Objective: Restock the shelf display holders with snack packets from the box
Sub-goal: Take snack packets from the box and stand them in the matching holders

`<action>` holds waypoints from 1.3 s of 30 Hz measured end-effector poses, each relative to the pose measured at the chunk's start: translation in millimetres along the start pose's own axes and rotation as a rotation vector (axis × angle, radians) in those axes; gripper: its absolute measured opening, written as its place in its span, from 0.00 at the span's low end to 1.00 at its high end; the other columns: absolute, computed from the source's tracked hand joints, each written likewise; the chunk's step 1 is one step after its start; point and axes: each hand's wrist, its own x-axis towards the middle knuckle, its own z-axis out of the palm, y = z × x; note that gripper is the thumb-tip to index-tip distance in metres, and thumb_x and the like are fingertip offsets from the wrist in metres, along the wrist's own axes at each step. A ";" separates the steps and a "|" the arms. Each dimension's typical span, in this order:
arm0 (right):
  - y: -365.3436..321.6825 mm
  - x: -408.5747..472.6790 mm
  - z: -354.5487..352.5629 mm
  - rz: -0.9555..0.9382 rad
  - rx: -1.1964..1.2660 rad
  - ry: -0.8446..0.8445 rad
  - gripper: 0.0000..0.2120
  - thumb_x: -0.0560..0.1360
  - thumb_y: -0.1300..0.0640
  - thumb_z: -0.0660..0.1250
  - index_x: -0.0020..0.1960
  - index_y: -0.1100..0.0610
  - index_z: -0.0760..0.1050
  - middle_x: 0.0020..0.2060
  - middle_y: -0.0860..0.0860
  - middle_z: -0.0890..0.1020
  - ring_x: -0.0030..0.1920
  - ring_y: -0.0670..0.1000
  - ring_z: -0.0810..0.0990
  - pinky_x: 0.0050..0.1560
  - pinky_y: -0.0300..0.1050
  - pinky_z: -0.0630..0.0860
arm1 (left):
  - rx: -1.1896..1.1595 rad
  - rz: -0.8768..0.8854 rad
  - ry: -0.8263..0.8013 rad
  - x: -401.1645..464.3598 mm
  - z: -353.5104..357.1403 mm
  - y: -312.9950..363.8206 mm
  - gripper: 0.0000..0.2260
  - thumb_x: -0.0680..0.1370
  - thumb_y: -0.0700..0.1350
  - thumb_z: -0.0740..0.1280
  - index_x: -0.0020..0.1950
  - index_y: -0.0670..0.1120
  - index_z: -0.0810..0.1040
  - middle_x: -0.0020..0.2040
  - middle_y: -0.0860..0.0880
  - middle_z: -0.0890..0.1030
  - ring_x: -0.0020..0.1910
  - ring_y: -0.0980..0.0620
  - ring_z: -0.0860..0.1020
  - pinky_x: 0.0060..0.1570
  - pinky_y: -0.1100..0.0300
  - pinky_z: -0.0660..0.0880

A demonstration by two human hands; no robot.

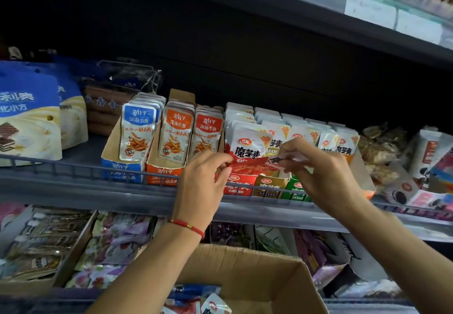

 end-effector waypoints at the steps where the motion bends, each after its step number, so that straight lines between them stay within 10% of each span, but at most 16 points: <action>1: -1.3 5.9 -2.2 -0.022 -0.037 -0.021 0.13 0.76 0.69 0.73 0.57 0.58 0.78 0.45 0.40 0.82 0.46 0.26 0.80 0.43 0.28 0.77 | -0.008 -0.007 0.006 -0.9 -0.7 0.1 0.08 0.74 0.38 0.77 0.51 0.45 0.86 0.45 0.50 0.84 0.42 0.56 0.78 0.45 0.62 0.80; 8: -12.5 44.6 -10.5 0.050 -0.203 -0.169 0.07 0.80 0.54 0.69 0.58 0.49 0.78 0.39 0.53 0.86 0.37 0.53 0.85 0.36 0.51 0.80 | 0.059 -0.032 -0.043 -4.0 -4.6 -2.6 0.09 0.73 0.38 0.77 0.53 0.44 0.87 0.43 0.48 0.84 0.42 0.52 0.81 0.45 0.59 0.82; 13: -22.6 51.0 -12.3 0.044 -0.187 -0.185 0.07 0.79 0.56 0.71 0.57 0.50 0.81 0.39 0.49 0.84 0.36 0.48 0.83 0.35 0.38 0.74 | 0.085 -0.056 -0.097 -6.7 -3.4 -4.1 0.08 0.75 0.40 0.76 0.54 0.45 0.87 0.43 0.49 0.84 0.42 0.55 0.79 0.46 0.64 0.79; 18: -39.7 59.0 11.9 0.039 -0.337 -0.305 0.12 0.80 0.54 0.69 0.64 0.50 0.78 0.49 0.53 0.85 0.44 0.52 0.82 0.48 0.48 0.78 | 0.074 -0.080 -0.053 -6.9 -5.2 -0.3 0.10 0.74 0.40 0.77 0.55 0.44 0.87 0.46 0.48 0.84 0.42 0.55 0.80 0.46 0.64 0.79; 24: -25.7 43.7 20.0 0.143 -0.168 0.105 0.07 0.76 0.53 0.75 0.53 0.53 0.82 0.45 0.47 0.85 0.43 0.46 0.81 0.44 0.49 0.81 | 0.018 -0.113 -0.059 -7.8 -7.5 3.6 0.09 0.75 0.43 0.76 0.55 0.44 0.87 0.47 0.50 0.84 0.39 0.61 0.75 0.41 0.75 0.69; 39: -20.1 33.7 41.7 0.162 -0.174 0.115 0.08 0.81 0.51 0.68 0.57 0.54 0.79 0.47 0.50 0.86 0.43 0.55 0.82 0.40 0.53 0.80 | -0.187 -0.262 -0.189 -17.2 -25.2 8.1 0.22 0.78 0.48 0.72 0.72 0.55 0.75 0.54 0.58 0.78 0.41 0.59 0.78 0.42 0.73 0.77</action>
